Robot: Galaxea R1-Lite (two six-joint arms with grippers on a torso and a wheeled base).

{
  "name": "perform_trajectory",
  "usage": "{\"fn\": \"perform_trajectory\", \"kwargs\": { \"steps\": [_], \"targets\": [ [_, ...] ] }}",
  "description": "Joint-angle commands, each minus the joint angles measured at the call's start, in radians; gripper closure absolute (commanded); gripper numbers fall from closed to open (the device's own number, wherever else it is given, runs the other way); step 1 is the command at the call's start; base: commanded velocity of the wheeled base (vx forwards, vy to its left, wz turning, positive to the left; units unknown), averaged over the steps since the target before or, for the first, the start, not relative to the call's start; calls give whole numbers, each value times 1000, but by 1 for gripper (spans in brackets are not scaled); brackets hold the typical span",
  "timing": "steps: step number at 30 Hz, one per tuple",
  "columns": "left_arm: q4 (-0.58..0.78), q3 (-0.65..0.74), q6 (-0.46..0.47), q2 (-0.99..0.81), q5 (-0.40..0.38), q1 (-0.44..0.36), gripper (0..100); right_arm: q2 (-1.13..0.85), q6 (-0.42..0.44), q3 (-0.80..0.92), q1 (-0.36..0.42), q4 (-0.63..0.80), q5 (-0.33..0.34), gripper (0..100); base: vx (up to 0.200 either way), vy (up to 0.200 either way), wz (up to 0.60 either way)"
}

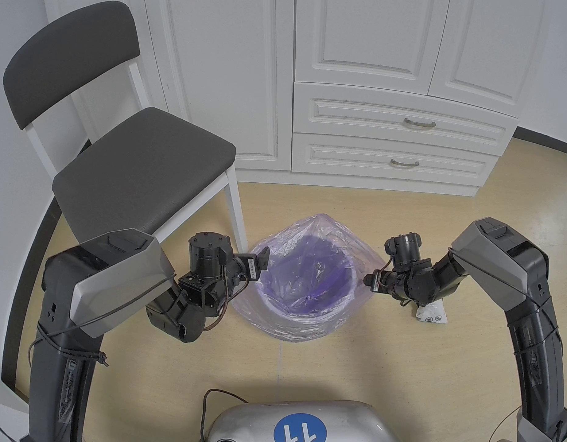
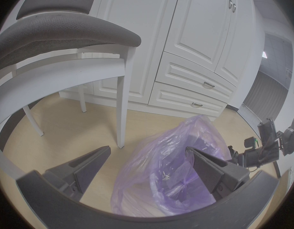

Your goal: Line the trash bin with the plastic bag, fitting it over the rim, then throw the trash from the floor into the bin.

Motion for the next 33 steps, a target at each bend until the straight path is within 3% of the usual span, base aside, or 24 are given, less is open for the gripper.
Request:
{"fn": "perform_trajectory", "kwargs": {
  "steps": [1, 6, 13, 22, 33],
  "targets": [
    [2, 0, 1, 4, 0, 0, 0, -79, -57, 115, 9, -5, 49, 0, 0, 0, 0],
    [6, 0, 1, 4, -1, 0, 0, -141, -143, 224, 12, -5, 93, 0, 0, 0, 0],
    [9, -3, 2, 7, -1, 3, 0, -168, -140, 218, 7, -26, 87, 0, 0, 0, 0],
    [9, -23, 1, 24, 0, 13, 0, -156, -121, 258, 38, -322, 83, 0, 0, 0, 0],
    [6, -39, -1, 33, 0, 13, 0, 45, -79, 54, 1, -440, 4, 0, 0, 0, 0]
  ]
}}
